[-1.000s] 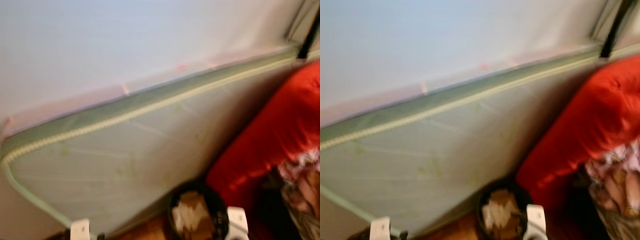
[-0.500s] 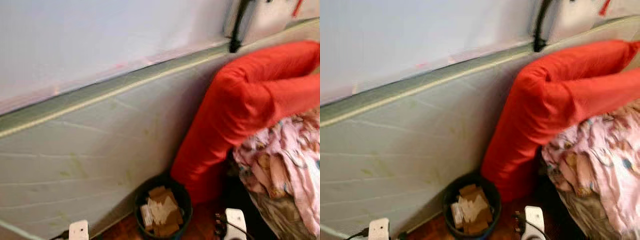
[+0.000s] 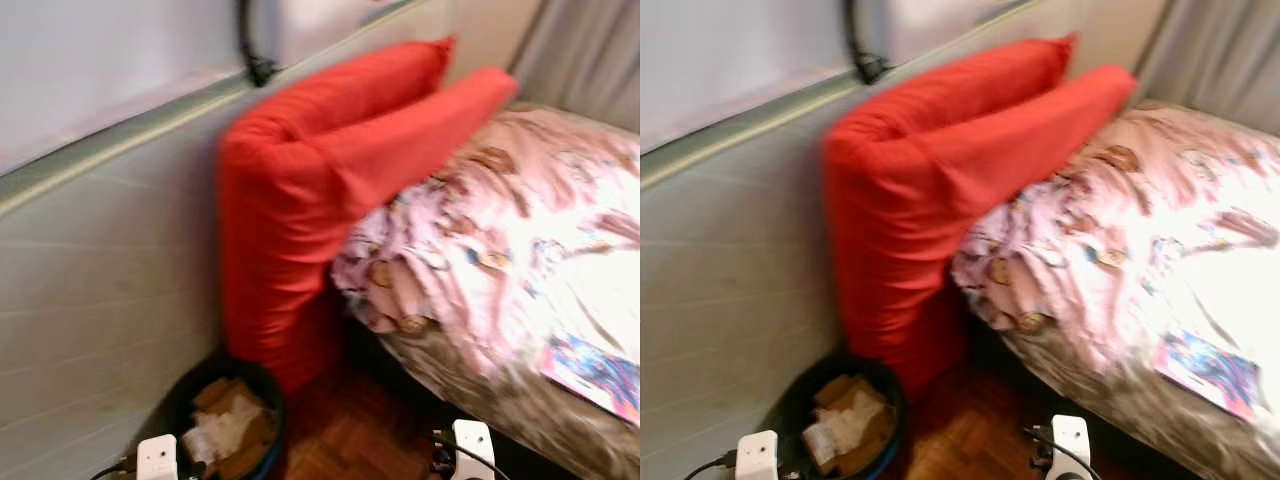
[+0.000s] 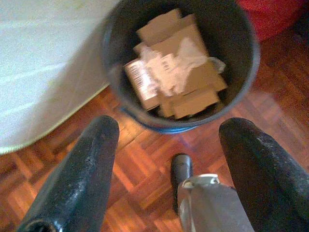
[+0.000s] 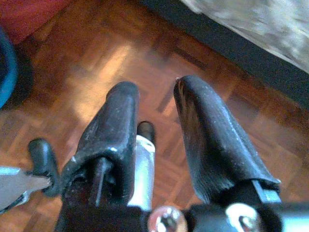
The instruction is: Clean up the room
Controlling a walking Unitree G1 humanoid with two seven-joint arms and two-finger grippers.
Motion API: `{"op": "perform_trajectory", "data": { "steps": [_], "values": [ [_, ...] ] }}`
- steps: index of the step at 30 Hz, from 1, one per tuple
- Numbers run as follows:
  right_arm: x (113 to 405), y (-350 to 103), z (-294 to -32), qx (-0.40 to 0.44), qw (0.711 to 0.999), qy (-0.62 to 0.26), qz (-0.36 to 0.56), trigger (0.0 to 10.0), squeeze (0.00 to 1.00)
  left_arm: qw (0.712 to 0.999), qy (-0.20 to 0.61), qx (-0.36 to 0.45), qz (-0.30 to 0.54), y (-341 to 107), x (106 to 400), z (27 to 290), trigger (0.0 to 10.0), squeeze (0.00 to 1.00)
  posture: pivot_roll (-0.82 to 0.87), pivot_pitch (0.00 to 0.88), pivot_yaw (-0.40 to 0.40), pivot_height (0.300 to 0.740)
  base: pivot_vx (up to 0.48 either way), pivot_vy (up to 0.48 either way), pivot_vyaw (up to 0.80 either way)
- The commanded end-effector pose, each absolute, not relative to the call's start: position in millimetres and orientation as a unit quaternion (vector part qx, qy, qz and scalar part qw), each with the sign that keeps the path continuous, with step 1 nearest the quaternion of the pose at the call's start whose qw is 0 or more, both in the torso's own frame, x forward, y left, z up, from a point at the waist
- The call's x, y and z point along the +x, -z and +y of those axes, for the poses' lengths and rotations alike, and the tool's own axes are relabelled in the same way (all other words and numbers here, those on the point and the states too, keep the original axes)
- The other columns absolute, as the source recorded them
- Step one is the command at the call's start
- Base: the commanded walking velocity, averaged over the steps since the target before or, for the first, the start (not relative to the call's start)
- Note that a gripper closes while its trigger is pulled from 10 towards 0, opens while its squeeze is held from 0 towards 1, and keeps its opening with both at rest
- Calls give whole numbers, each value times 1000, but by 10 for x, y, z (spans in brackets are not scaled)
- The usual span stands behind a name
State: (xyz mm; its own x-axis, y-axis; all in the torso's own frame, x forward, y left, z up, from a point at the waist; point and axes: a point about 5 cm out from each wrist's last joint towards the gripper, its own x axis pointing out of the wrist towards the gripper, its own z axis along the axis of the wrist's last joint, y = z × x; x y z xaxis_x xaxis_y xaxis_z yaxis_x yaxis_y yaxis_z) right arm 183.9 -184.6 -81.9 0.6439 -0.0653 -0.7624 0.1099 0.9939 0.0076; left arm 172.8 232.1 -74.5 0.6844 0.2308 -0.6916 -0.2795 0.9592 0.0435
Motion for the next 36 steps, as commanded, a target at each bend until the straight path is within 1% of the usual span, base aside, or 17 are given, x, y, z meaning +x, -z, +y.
{"op": "perform_trajectory", "data": {
  "steps": [1, 21, 36],
  "values": [
    [1610, 817, -2439, 113, 882, 144, 434, 10000, 0, 891, -60, 1, 449, 784, 1830, 2199, 10000, 0, -97, 0, 32, 740, 0, -270, 0],
    [1581, 838, -2400, 122, 881, 150, 432, 10000, 0, 887, -57, 6, 459, 818, 1759, 2196, 10000, 0, -110, 0, 51, 740, 0, -269, 0],
    [1600, 819, -2444, 114, 882, 150, 431, 10000, 0, 887, -62, -5, 457, 827, 1757, 2155, 10000, 0, -113, 0, 27, 740, 0, -284, 0]
  ]
}}
